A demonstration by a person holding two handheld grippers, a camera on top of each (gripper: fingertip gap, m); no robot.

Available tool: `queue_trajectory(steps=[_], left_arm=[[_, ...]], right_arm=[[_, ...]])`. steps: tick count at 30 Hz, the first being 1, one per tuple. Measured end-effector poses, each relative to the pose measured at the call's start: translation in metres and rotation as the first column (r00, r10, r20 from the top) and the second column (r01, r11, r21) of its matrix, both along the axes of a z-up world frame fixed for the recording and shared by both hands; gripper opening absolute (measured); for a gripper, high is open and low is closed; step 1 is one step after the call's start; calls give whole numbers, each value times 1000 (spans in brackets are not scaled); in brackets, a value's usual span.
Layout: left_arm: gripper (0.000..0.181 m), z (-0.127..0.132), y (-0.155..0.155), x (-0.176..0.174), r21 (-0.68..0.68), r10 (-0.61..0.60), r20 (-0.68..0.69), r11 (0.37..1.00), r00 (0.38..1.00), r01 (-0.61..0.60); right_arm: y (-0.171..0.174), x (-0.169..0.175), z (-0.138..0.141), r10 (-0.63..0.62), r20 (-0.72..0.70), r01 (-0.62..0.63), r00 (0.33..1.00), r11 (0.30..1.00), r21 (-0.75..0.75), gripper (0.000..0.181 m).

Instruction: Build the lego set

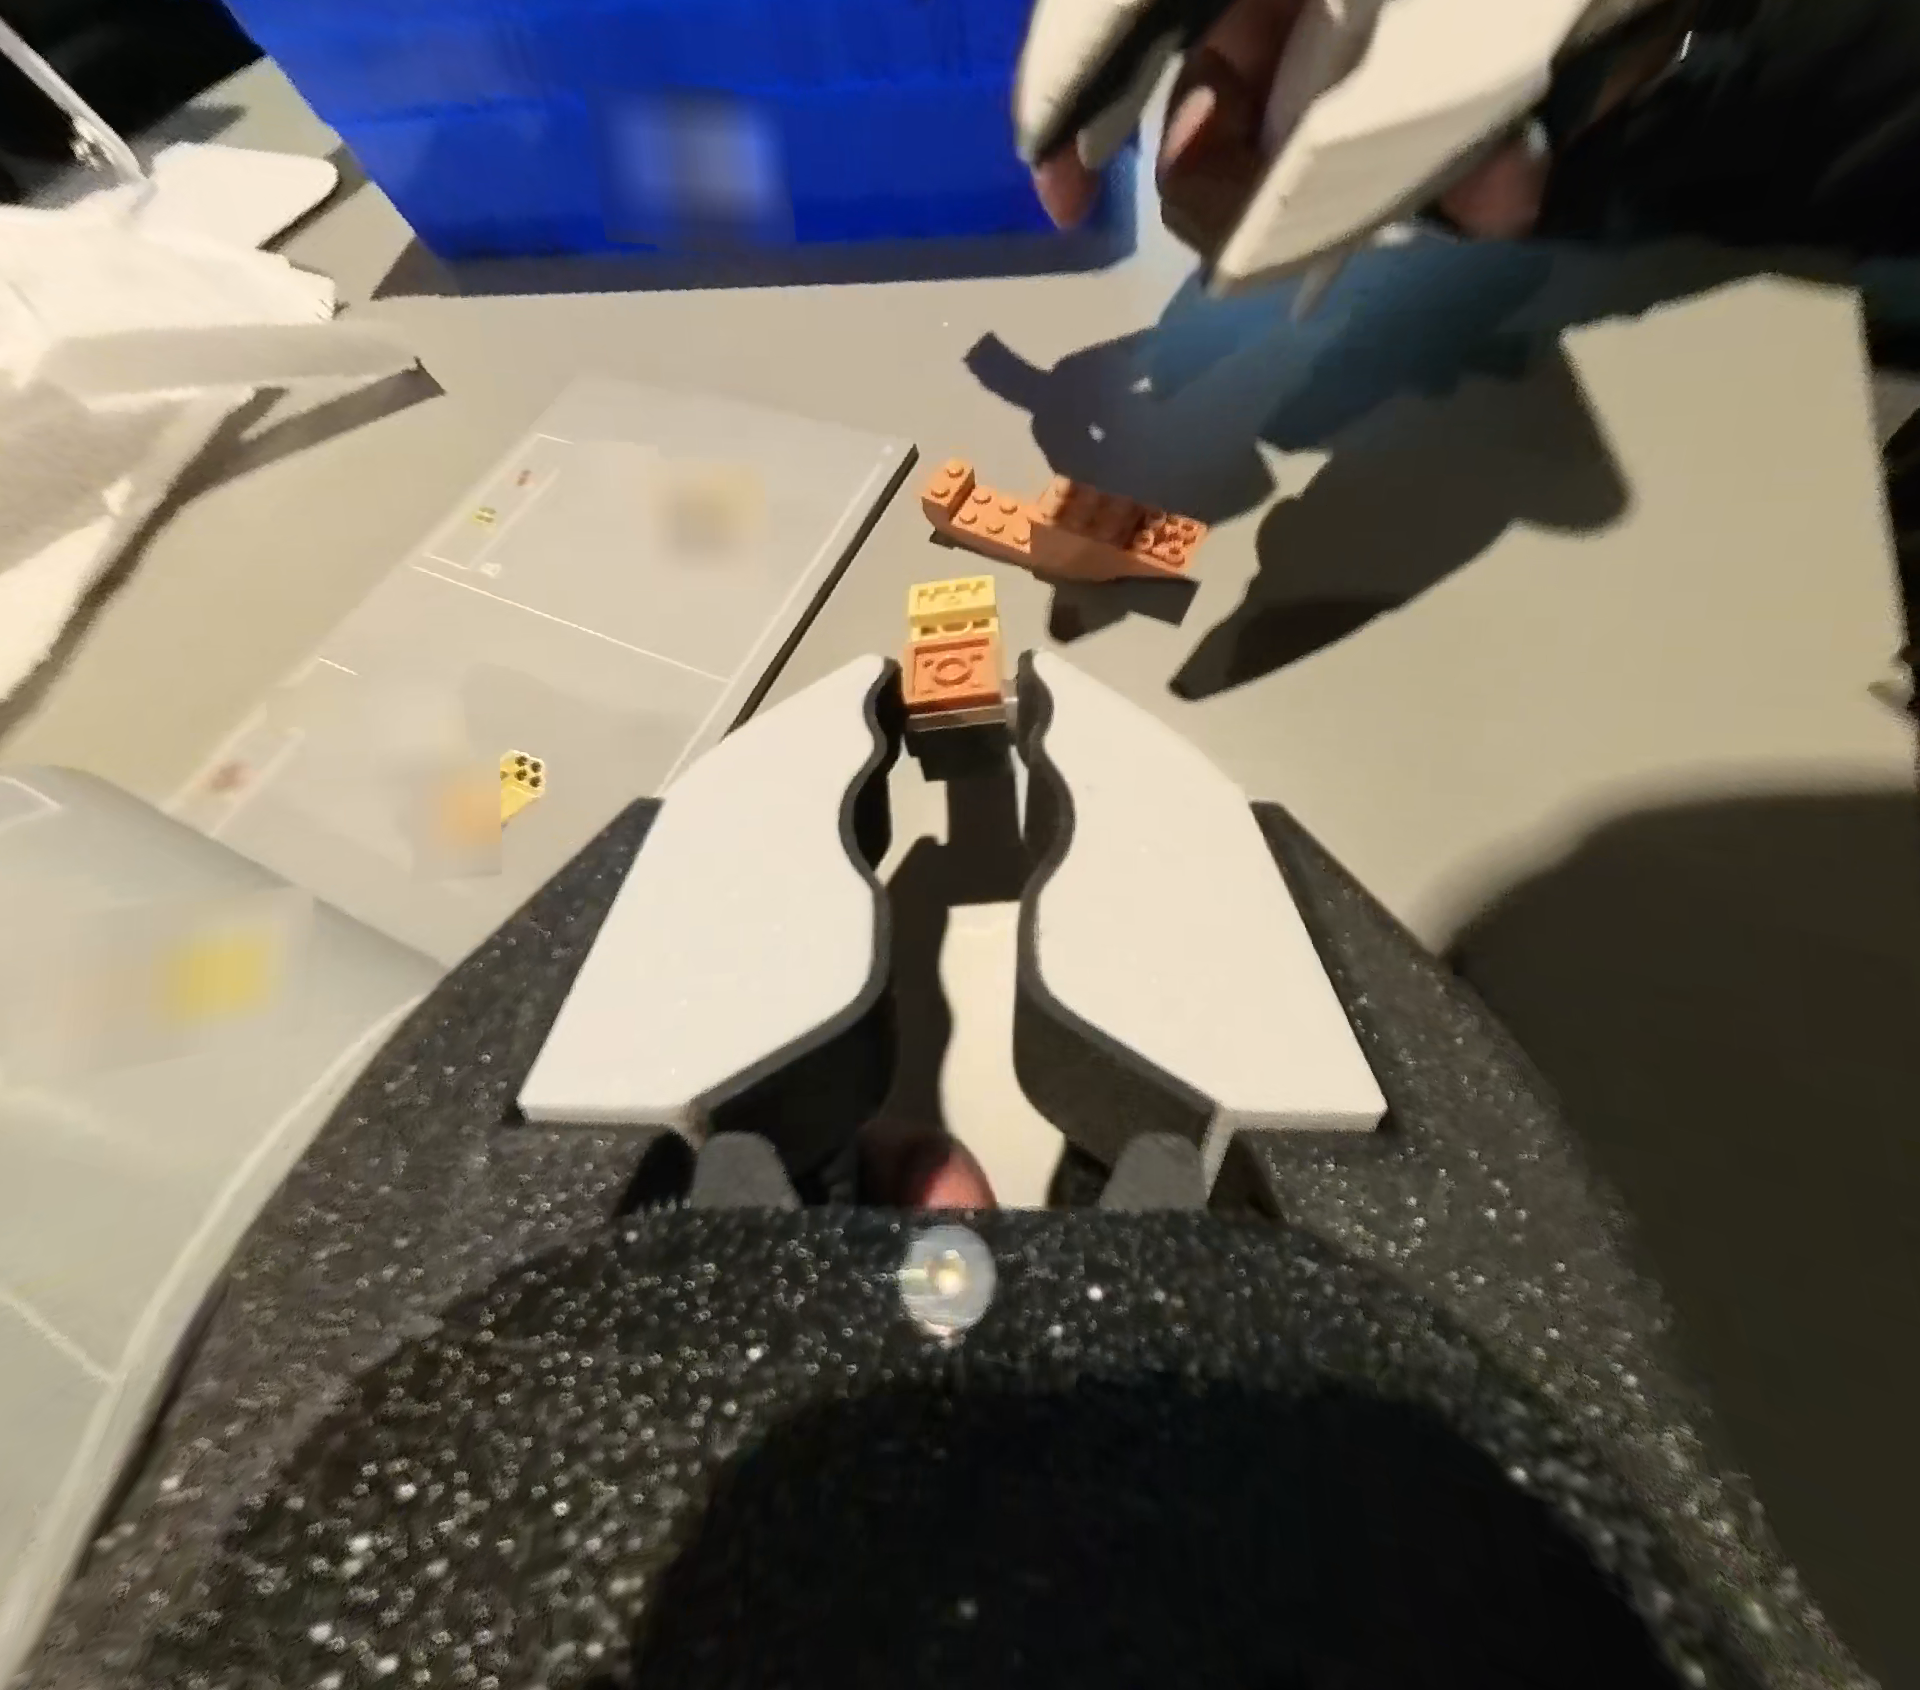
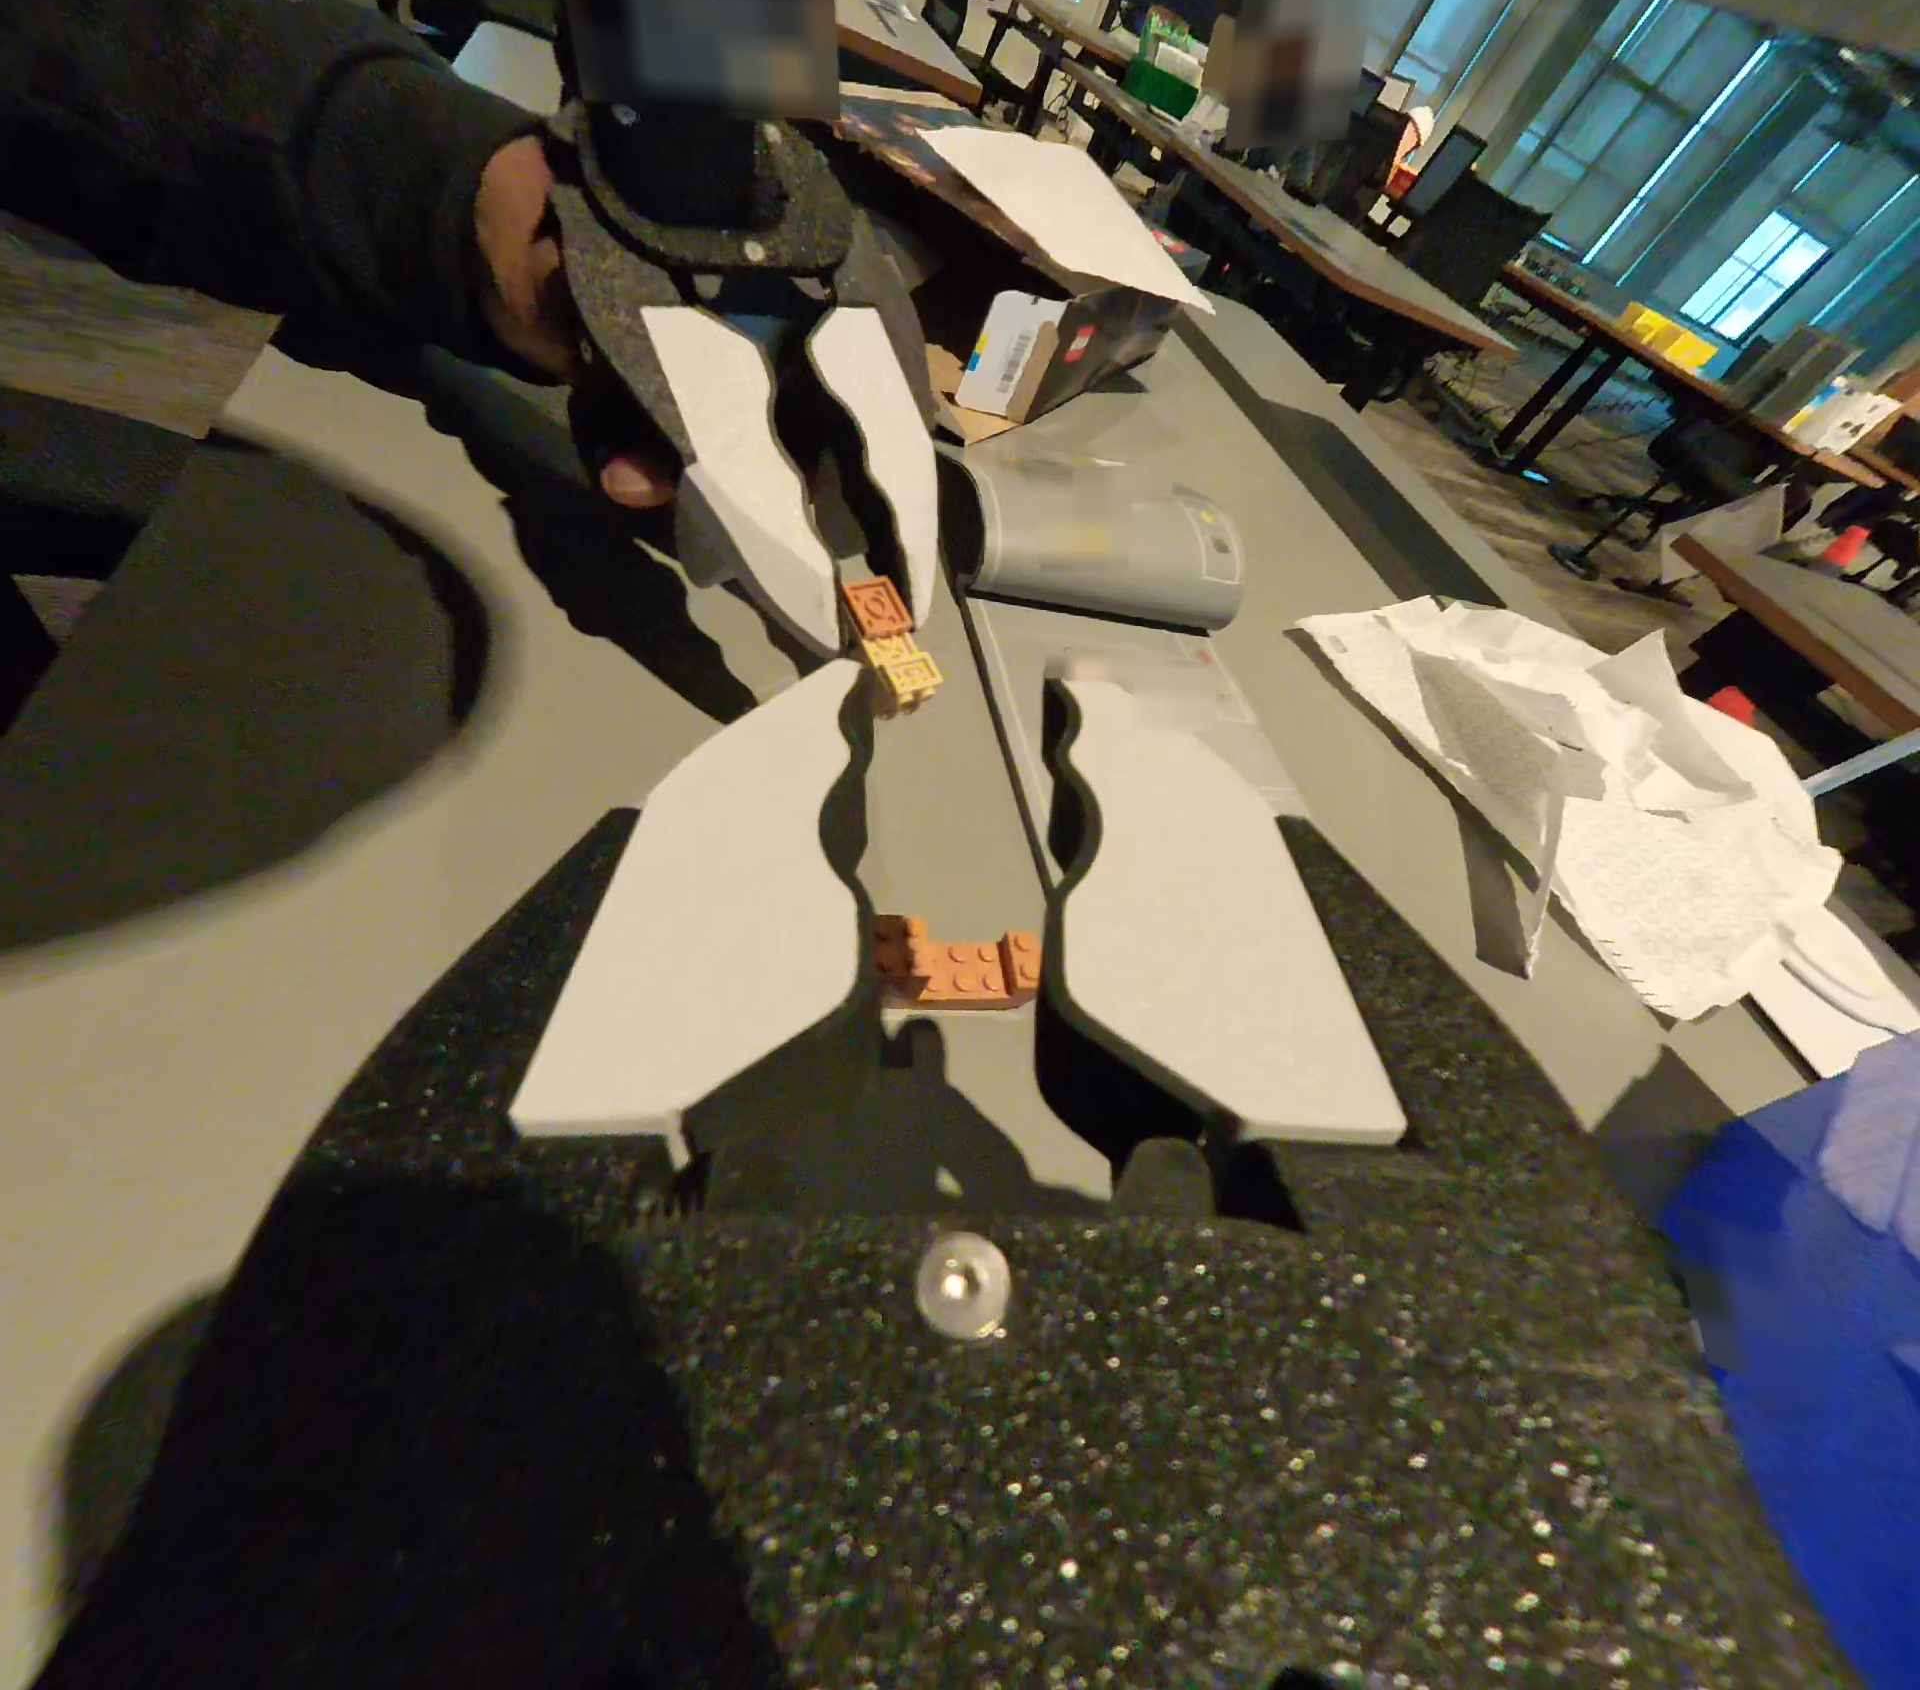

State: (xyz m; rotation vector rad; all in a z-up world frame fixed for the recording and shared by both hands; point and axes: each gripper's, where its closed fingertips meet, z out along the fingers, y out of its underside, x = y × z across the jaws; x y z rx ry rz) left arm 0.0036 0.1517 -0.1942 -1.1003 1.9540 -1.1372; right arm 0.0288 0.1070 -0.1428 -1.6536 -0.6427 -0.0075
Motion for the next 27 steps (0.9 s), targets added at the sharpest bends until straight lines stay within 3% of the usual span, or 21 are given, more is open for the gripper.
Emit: queue_trajectory(steps=[11, 27], left_arm=[[20, 18, -5, 1, -356, 8, -58, 934, 998, -28], [20, 20, -9, -1, -453, -2, -97, 891, 995, -43]], right_arm=[[1, -7, -8, 0, 112, -2, 994, 1000, 14, 30], [1, -11, -12, -1, 192, -7, 981, 999, 45, 29]])
